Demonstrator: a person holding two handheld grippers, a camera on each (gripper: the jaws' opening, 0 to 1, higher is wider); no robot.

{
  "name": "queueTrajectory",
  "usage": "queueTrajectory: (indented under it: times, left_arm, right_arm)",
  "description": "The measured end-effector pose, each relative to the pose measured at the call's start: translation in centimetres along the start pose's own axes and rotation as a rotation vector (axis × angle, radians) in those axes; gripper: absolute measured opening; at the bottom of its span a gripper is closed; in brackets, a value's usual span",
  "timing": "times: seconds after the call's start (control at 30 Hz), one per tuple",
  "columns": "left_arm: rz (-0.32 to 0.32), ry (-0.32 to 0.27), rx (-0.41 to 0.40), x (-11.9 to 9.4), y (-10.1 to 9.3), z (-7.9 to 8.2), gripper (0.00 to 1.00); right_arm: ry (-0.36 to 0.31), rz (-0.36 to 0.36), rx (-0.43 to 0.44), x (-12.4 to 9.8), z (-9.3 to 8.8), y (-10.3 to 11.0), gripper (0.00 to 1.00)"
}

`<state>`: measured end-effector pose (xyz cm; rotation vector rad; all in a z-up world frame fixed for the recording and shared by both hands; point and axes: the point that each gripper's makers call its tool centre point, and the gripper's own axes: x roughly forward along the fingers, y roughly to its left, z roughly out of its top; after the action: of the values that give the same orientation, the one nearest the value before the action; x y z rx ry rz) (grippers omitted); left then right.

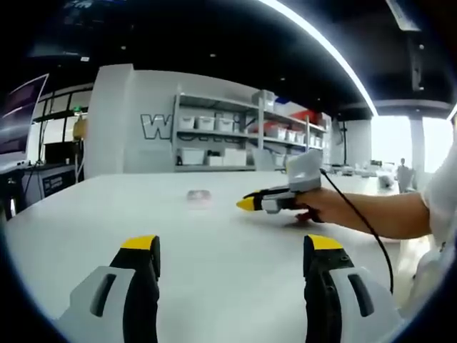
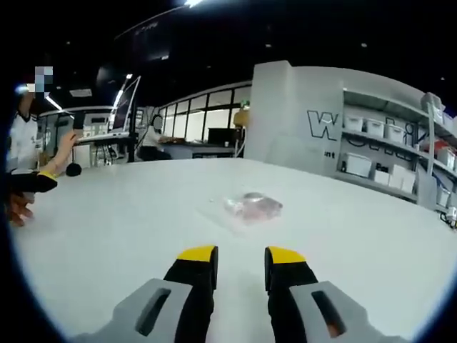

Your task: Open the resealable bag by pulling the two sides of the seal apart until the entire bag opening is separated and visibly accessible.

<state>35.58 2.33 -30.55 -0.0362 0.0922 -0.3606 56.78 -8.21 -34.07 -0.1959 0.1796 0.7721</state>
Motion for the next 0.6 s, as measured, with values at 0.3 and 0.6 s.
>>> queueTrajectory:
  times: [0.3, 0.6]
  left_arm:
    - [-0.005, 0.006, -0.001, -0.1, -0.1, -0.1, 0.81]
    - [-0.006, 0.011, -0.004, -0.1, -0.2, -0.2, 0.81]
  right_arm:
    - [0.007, -0.001, -0.007, 1.3, 0.1, -0.3, 0.24]
    - [0.004, 0.001, -0.011, 3.0, 0.9, -0.6, 0.24]
